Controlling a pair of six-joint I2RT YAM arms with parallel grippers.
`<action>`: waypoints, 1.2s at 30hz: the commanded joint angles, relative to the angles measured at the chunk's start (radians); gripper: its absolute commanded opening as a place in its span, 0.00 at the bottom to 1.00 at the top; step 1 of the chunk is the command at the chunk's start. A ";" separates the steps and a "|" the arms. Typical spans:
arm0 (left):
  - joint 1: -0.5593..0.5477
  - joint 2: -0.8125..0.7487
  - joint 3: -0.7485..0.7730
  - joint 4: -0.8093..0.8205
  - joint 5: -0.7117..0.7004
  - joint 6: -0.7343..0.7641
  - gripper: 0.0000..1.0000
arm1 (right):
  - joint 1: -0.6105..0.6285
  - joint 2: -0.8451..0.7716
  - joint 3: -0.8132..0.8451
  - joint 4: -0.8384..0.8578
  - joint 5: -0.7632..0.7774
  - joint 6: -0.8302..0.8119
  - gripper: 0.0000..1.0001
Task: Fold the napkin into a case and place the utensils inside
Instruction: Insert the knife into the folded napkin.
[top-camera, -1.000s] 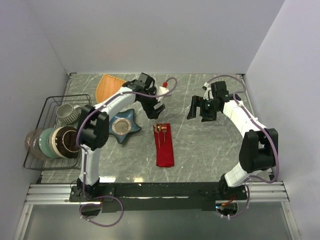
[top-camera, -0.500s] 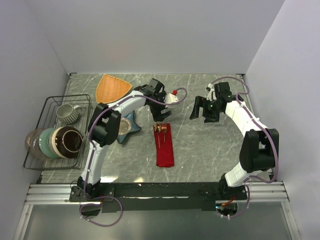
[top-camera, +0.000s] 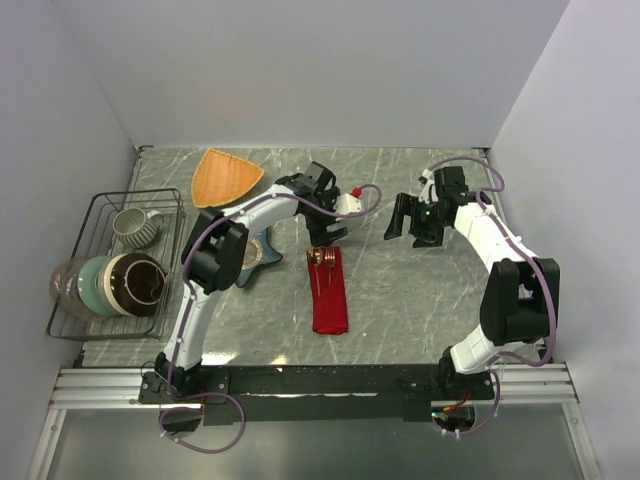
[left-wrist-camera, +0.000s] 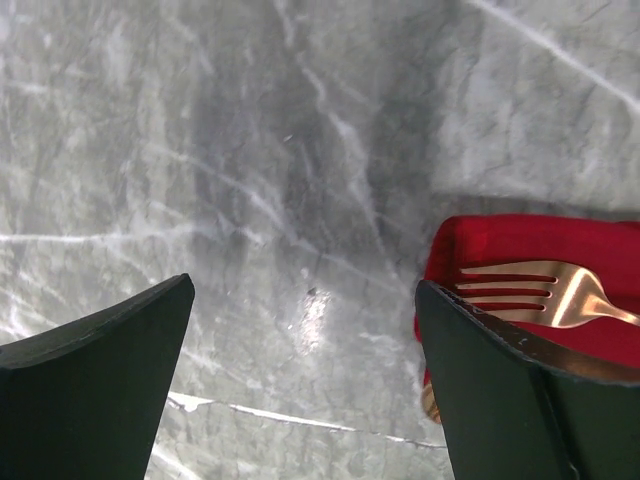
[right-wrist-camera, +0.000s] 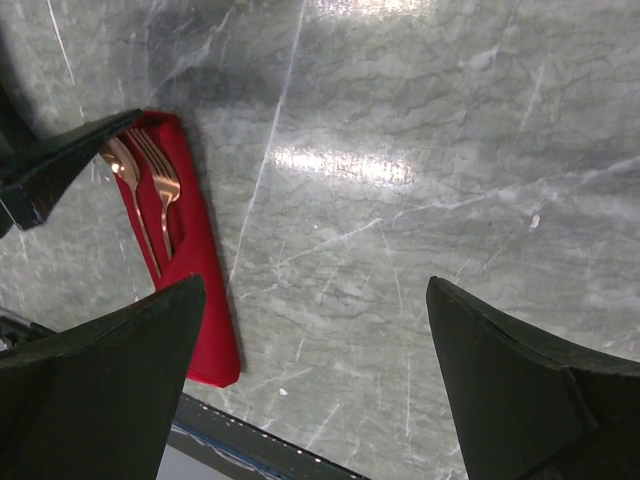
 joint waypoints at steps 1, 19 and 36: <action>-0.029 -0.015 0.009 0.010 0.011 0.028 0.99 | -0.026 -0.014 0.009 0.003 0.000 0.014 1.00; 0.035 -0.078 -0.029 0.000 -0.041 0.023 0.99 | -0.029 0.017 0.017 0.000 -0.050 0.027 1.00; 0.000 -0.118 -0.120 0.006 -0.049 -0.010 0.98 | -0.031 0.028 0.022 0.000 -0.046 0.030 1.00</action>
